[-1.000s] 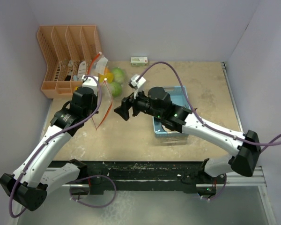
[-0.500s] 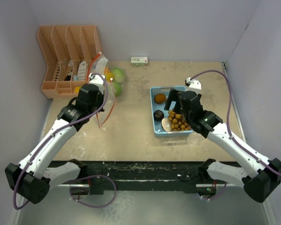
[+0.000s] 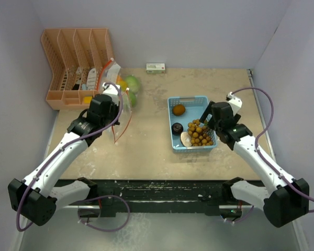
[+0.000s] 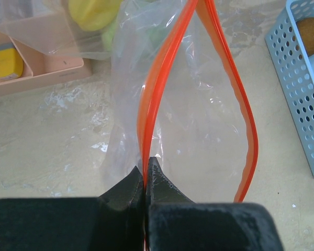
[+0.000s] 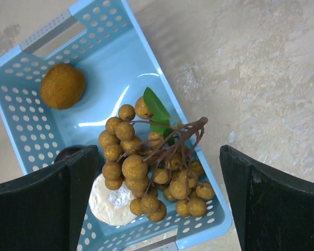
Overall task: Place the food in the zip-top bag and seal the zipper
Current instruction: Pick up the fake fruit from the bin.
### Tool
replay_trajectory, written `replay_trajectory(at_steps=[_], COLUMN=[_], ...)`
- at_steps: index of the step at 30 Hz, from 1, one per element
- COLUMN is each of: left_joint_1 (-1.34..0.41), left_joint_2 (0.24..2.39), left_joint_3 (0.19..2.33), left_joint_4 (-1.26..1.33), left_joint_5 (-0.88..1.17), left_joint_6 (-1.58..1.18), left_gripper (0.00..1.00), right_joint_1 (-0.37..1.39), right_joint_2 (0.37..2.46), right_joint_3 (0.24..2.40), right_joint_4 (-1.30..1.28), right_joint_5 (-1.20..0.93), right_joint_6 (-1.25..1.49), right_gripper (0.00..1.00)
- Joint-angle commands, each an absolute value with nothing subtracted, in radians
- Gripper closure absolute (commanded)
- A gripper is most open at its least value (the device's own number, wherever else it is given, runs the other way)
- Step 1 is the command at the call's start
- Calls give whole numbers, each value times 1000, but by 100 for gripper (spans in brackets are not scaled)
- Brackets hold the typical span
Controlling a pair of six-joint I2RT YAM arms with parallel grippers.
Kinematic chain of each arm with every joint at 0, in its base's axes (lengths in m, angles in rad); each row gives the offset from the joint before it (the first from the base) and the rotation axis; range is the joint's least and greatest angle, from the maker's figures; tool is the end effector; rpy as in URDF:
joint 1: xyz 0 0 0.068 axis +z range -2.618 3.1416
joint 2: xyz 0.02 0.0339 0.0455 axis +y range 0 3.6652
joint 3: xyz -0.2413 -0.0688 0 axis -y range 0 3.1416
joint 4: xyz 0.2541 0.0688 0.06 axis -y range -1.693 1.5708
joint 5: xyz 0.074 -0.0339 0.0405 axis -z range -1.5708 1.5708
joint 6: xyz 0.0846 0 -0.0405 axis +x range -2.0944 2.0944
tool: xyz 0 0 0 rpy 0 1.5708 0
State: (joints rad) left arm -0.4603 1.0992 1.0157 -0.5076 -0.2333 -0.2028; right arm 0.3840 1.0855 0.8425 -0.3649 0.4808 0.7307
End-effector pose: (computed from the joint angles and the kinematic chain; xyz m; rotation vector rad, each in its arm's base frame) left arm 0.2760 -0.1150 0.2800 0.1423 2.1421 -0.1345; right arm 0.2843 0.0727 0.2389 0.6235 2.0105 0.1426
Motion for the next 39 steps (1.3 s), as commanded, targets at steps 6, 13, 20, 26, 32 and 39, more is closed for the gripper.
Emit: replay_trajectory(at_steps=[6,13,20,26,32,39], left_joint_1=[-457,-457,-457,-458,-458,-457], left_joint_2=[1061,1057,1063,1061,1061,1058], left_joint_3=[1004,999,999,996,996,994], left_joint_4=[-459,-466,-466,-467,-465,-465], left_joint_5=[-222,-229,-229,-225,-224,-224], left_joint_6=[-218,-218,-215,-216,-213,-214], left_gripper=[100,100,100,100,100,100], right_joint_1=[283,241,241,241,241,241], right_joint_2=[1119,1184,1200,1221,1241,1248], right_joint_3=[814,753,736,726,745,738], right_joint_4=[-259,-143,-110,-97,-87,-80], right_joint_5=[435,348,331,361,383,359], right_joint_6=[714,701,673,659,621,605], right_gripper=[3,14,24,34,53,82])
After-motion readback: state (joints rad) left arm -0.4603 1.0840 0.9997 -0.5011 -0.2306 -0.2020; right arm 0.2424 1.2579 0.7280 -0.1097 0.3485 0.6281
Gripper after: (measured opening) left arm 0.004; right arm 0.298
